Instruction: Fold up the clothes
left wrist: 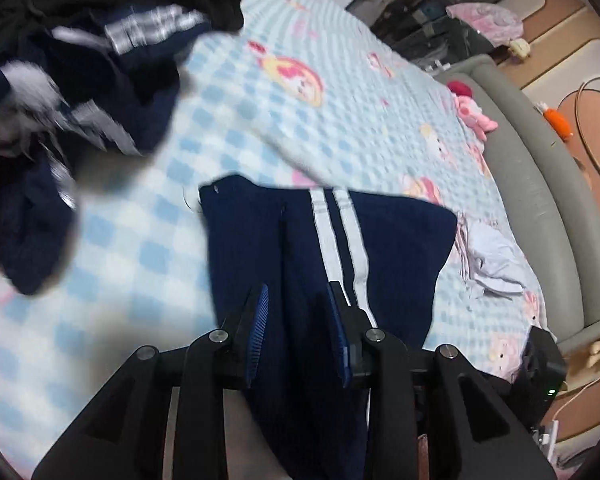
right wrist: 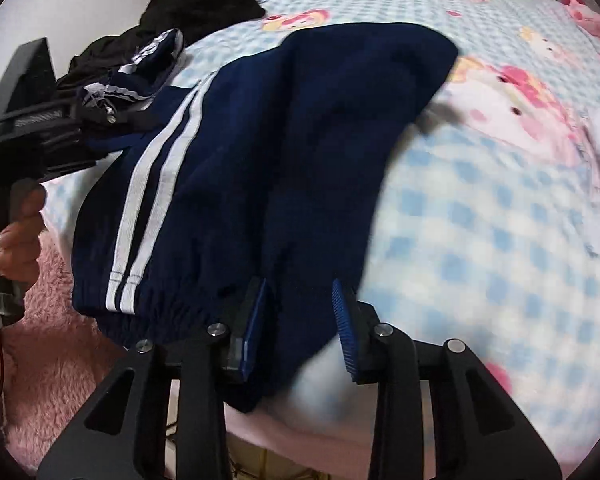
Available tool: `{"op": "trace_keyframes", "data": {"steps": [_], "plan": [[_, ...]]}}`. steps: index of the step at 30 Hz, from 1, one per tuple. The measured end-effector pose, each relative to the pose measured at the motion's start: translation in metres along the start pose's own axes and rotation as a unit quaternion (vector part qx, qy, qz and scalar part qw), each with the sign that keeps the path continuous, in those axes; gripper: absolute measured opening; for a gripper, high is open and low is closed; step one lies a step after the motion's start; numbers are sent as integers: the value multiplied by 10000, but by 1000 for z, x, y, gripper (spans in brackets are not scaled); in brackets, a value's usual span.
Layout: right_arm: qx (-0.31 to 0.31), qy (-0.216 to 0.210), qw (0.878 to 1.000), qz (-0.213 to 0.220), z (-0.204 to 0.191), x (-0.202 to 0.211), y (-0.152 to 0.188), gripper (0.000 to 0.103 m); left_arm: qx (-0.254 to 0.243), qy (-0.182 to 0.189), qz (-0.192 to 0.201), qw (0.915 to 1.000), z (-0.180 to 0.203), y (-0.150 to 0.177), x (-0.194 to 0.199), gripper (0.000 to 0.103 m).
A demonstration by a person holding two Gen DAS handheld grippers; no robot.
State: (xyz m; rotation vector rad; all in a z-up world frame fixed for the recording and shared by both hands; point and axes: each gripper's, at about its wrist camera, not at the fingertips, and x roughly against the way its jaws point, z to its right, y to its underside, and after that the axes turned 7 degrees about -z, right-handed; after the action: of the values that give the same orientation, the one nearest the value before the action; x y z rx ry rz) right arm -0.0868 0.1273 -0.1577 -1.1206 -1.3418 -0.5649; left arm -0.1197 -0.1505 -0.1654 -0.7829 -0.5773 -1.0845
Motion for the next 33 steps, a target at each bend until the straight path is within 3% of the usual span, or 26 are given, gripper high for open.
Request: {"op": "trace_keyframes", "data": {"steps": [2,6,9,11,14,17,21,26,29,30,33], "plan": [[8,23,9998,213,0,12,-4,33,-127,183,-101,9997,5,2,-5,30],[-17,-11,9975,701,0,36,-14,35,-660,687,274,9951,34,12,18,29],[-103,-356,9931,1115,-4,50,-30,38,-783,818,467,9925,46,15,32,31],[-3,-748,9899,1207,-14,47,-40,43,-836,705,477,9929,49,17,33,31],[272,-819,9922,903,-34,22,-55,44,-766,462,451,9950,42,17,31,31],[57,188,9990,407,-34,-14,-58,41,-515,357,448,9970,24,16,33,31],[-564,196,9973,416,-4,-16,-40,33,-248,-23,431,9988,1,11,25,31],[-714,231,9959,513,3,-9,-28,33,-172,871,-13,9961,3,3,0,31],[-667,294,9960,514,-2,-10,-31,33,9,1170,-212,9929,4,2,-19,45],[-620,311,9962,526,-2,-10,-30,33,1,1115,-233,9935,6,2,-23,52],[-547,266,9962,622,-3,-4,-29,33,-50,891,-279,9956,13,3,-36,49]]}}
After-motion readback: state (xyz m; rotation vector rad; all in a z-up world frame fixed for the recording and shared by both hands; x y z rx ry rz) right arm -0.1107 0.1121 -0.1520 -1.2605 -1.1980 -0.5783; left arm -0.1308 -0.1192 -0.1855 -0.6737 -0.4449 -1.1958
